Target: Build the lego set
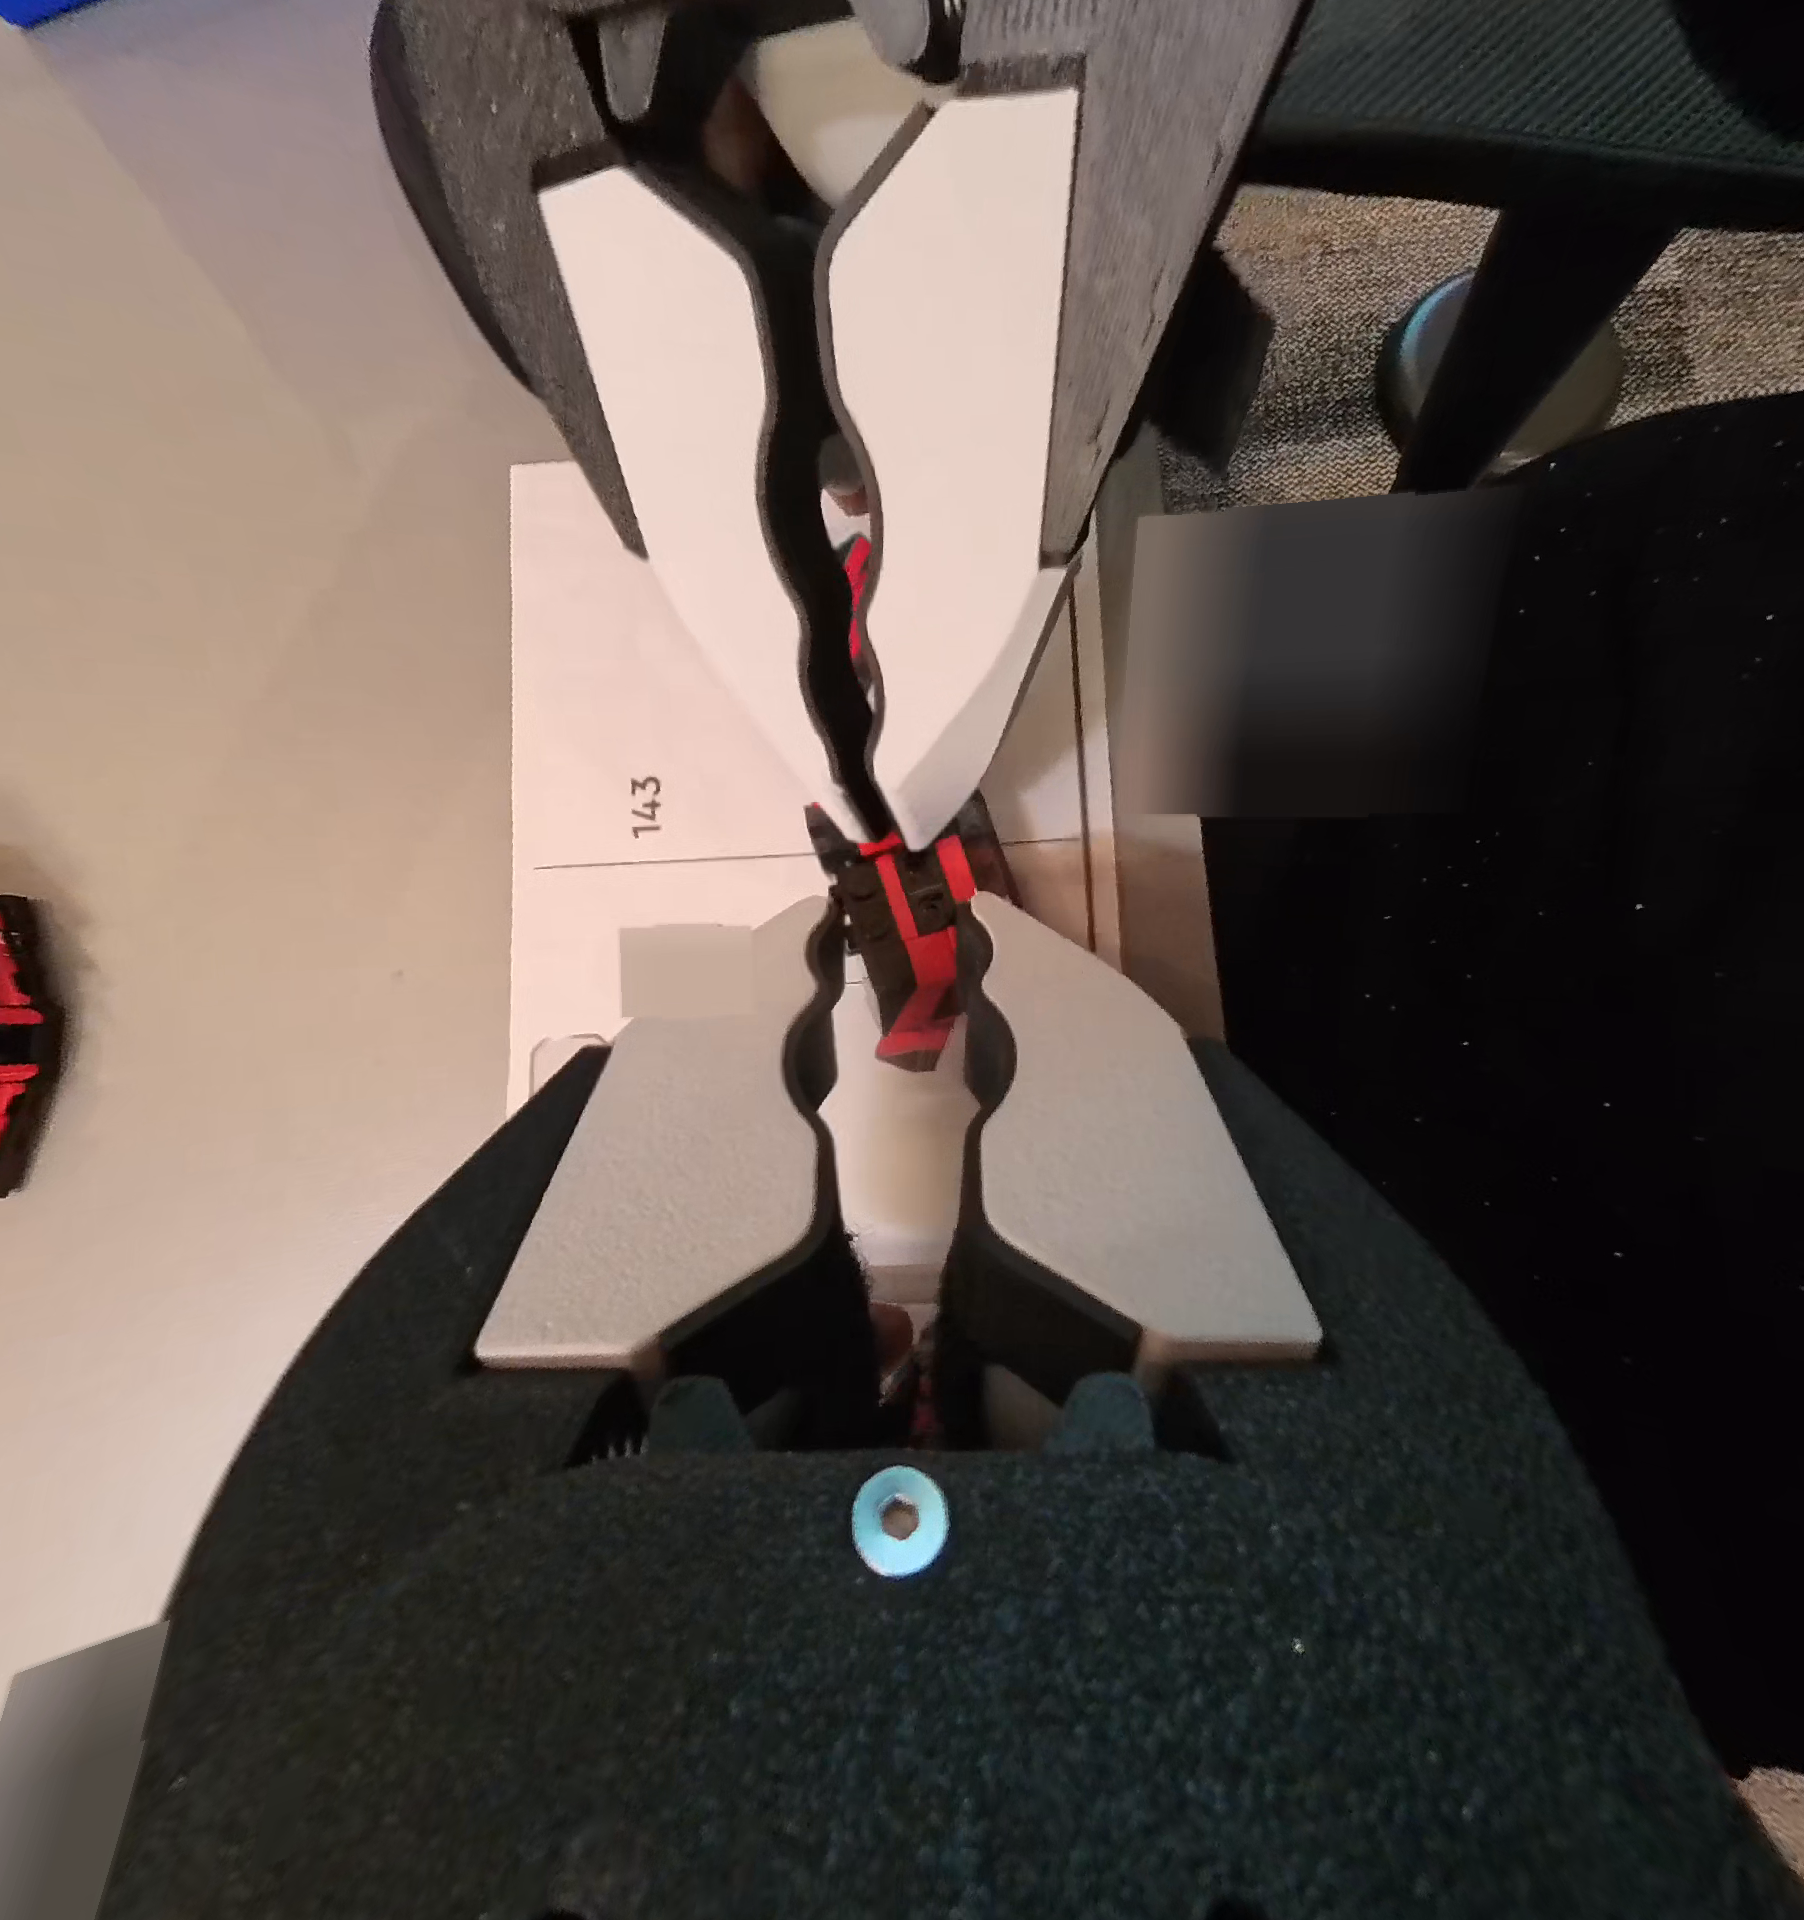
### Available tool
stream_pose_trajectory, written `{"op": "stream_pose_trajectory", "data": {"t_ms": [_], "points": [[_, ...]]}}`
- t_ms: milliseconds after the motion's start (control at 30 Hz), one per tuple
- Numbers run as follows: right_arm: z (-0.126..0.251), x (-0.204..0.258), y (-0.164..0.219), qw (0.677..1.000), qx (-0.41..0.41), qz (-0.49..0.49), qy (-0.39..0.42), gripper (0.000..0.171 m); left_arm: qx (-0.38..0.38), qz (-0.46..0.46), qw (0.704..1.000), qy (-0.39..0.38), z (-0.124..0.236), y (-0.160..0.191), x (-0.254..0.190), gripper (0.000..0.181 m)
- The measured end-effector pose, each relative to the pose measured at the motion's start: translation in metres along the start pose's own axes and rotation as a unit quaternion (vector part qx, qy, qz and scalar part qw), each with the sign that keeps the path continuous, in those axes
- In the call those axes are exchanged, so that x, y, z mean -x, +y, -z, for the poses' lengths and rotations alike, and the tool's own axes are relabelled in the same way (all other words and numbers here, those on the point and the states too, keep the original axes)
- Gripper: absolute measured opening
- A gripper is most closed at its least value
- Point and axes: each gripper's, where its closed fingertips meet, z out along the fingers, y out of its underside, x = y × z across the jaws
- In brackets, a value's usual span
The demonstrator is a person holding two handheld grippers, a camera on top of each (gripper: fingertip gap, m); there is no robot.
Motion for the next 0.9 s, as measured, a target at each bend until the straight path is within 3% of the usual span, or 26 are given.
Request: {"op": "stream_pose_trajectory", "data": {"t_ms": [300, 433, 900], "points": [[0.012, -0.014, 0.004, 1.0, -0.015, -0.024, 0.009, 0.009, -0.013, 0.028, 0.999, 0.012, 0.0, 0.0, 0.001, 0.019], [0.008, -0.017, 0.014, 0.999, 0.017, -0.043, -0.006, 0.016, -0.014, 0.049, 0.998, 0.027, 0.0, 0.0, 0.002, 0.019], [0.004, -0.01, 0.007, 0.996, 0.014, -0.065, -0.053, 0.002, -0.042, 0.095, 0.991, 0.081, -0.001, 0.001, 0.003, 0.019]]}}
